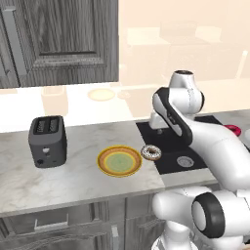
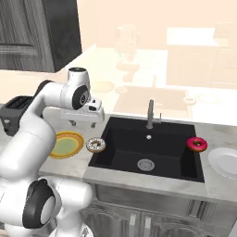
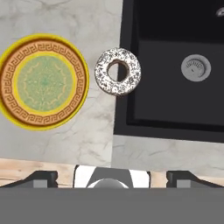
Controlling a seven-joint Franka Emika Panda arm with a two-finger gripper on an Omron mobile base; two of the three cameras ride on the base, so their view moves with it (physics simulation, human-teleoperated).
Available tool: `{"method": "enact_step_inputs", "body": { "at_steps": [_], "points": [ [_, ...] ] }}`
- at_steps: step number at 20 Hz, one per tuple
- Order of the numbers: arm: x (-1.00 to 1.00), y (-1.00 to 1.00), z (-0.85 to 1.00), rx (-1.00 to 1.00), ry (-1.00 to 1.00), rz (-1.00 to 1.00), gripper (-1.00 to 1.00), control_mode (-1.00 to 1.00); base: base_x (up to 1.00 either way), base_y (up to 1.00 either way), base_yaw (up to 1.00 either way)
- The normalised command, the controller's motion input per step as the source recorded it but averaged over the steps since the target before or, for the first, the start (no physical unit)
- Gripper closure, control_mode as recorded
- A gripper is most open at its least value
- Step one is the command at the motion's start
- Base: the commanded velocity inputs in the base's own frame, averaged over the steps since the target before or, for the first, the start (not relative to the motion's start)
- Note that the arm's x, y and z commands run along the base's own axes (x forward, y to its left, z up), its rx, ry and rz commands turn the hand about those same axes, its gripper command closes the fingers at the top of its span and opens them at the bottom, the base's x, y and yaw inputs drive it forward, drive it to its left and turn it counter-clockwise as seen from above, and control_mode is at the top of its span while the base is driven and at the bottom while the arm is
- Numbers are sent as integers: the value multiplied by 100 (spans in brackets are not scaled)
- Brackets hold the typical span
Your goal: Place the pastries on the plates.
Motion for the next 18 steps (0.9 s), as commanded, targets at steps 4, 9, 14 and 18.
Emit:
{"method": "enact_step_inputs", "body": {
  "at_steps": [4,9,14,18],
  "points": [
    [1,-21,-22,0,10,0,-100,-100,0,0,0],
    [4,-11,-25,0,9,0,-100,-100,0,0,0],
    [1,-2,-26,0,9,0,-100,-100,0,0,0],
    [0,0,-24,0,8,0,-100,-100,0,0,0]
  ]
}}
